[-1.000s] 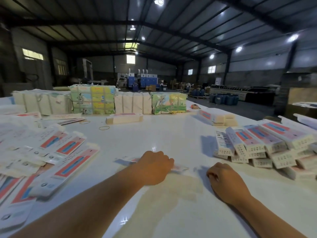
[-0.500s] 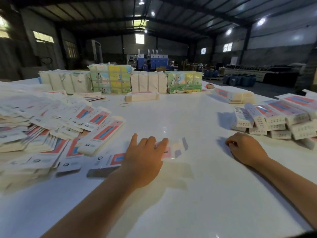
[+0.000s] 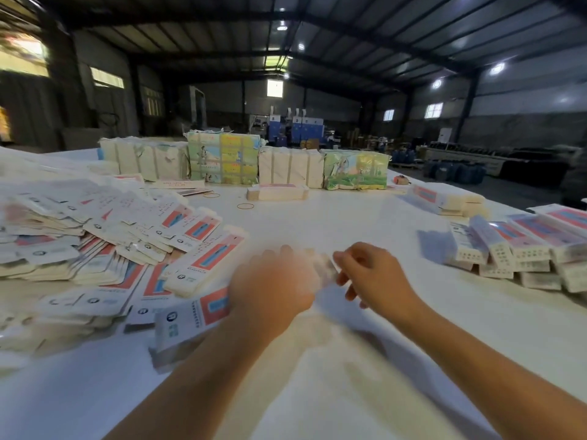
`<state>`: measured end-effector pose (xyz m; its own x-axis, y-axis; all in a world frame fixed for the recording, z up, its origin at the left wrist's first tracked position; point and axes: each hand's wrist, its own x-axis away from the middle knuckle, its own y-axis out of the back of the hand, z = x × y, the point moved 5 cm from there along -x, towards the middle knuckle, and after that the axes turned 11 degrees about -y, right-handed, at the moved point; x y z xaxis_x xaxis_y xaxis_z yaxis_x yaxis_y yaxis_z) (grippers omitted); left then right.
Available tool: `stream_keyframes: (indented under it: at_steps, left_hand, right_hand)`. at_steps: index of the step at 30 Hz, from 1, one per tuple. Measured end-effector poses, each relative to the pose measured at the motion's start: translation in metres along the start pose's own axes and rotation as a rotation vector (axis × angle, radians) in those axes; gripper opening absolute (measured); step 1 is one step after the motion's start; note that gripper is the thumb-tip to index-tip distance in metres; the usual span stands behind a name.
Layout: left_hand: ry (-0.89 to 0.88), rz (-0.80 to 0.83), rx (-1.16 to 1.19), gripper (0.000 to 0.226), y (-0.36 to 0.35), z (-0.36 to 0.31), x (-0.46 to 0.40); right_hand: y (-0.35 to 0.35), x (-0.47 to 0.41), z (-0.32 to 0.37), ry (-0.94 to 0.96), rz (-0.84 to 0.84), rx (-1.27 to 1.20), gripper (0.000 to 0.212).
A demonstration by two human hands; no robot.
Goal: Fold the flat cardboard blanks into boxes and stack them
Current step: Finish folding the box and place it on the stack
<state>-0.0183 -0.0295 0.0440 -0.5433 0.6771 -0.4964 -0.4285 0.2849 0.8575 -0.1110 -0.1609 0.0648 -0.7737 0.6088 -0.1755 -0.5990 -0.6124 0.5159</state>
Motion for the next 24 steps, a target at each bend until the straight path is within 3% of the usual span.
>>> stream_keyframes:
  at_steps: [4,7,9,11,13,16,19,22,24]
  left_hand:
    - [0.015,0.023,-0.056,0.070,-0.004,0.003,0.000]
    - [0.022,0.023,-0.055,0.072,-0.006,0.001,-0.003]
    - [0.025,0.020,-0.061,0.072,-0.005,-0.006,-0.006]
    - [0.019,0.028,-0.070,0.075,-0.005,-0.011,-0.007]
    - [0.007,0.032,-0.082,0.078,-0.005,-0.015,-0.005]
    - [-0.014,-0.010,-0.090,0.080,-0.001,-0.017,-0.003]
    - [-0.046,-0.065,-0.091,0.082,0.000,-0.018,0.000]
    - [-0.084,-0.083,-0.099,0.079,0.001,-0.023,0.003]
    - [-0.116,-0.072,-0.112,0.073,-0.001,-0.027,0.004]
  right_hand:
    - [-0.045,0.014,-0.005,-0.035,0.151,-0.183,0.011]
    - [-0.043,0.013,-0.014,-0.104,0.069,-0.327,0.023]
    - [-0.040,0.015,-0.019,-0.103,0.019,-0.403,0.018]
    - [-0.041,0.018,-0.021,-0.028,-0.014,-0.322,0.009]
    - [-0.042,0.021,-0.021,0.048,-0.065,-0.207,0.020]
    - [-0.036,0.022,-0.019,0.080,-0.122,-0.267,0.030]
    - [-0.035,0.021,-0.018,0.066,-0.088,-0.330,0.020]
    - [-0.039,0.019,-0.021,0.019,-0.055,-0.284,0.044]
    - [-0.041,0.020,-0.020,0.041,-0.056,-0.237,0.045]
